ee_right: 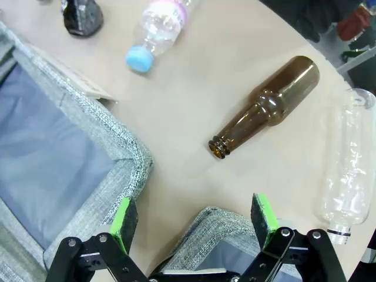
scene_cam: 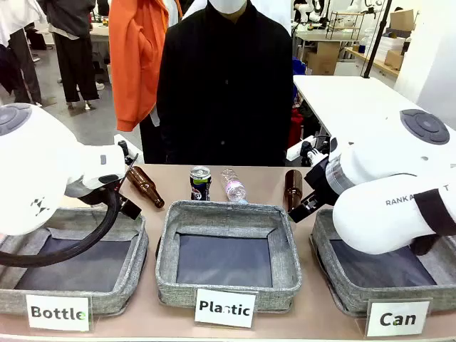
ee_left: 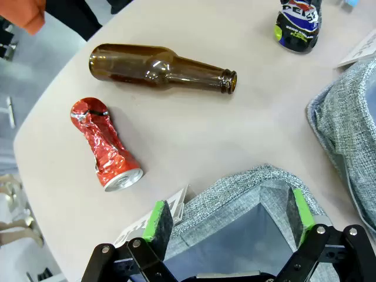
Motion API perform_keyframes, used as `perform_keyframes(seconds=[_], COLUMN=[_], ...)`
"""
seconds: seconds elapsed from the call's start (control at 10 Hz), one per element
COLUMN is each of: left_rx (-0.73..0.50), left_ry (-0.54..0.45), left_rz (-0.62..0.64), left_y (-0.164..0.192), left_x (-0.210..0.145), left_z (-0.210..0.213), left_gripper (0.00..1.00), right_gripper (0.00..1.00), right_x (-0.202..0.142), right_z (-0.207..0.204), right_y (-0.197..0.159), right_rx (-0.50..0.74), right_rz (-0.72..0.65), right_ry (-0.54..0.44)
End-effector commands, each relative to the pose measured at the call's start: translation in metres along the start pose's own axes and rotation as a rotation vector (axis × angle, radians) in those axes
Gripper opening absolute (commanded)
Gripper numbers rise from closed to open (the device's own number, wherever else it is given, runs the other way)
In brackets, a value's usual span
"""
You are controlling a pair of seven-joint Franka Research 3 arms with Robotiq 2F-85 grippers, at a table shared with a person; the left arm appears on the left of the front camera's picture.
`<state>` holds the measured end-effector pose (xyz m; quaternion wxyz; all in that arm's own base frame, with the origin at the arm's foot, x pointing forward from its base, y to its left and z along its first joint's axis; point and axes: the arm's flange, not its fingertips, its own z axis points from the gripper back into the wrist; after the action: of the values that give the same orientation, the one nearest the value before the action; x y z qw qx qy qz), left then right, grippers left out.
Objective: Sort the can waste into the basket.
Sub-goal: Pick up the can waste from the table and place it in the right Fabric basket.
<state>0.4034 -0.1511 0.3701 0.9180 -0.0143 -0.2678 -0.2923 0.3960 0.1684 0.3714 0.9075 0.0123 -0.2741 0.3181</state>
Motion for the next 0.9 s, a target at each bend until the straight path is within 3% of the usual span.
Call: perform_keyframes(seconds=[0.0, 0.8], left_rx=[0.0, 0.0], left_ry=[0.0, 0.0], left_rz=[0.0, 0.0], left_y=[0.0, 0.0], left_x=[0.0, 0.0], left_z=[0.0001, 0.0001], left_gripper=[1.0, 1.0], right_gripper=[1.0, 1.0], right_x=[0.0, 0.0], right_z=[0.0, 0.0], right_y=[0.0, 0.0], right_rx=[0.0, 0.0], right_rz=[0.0, 0.0], right_ry=[0.0, 0.0])
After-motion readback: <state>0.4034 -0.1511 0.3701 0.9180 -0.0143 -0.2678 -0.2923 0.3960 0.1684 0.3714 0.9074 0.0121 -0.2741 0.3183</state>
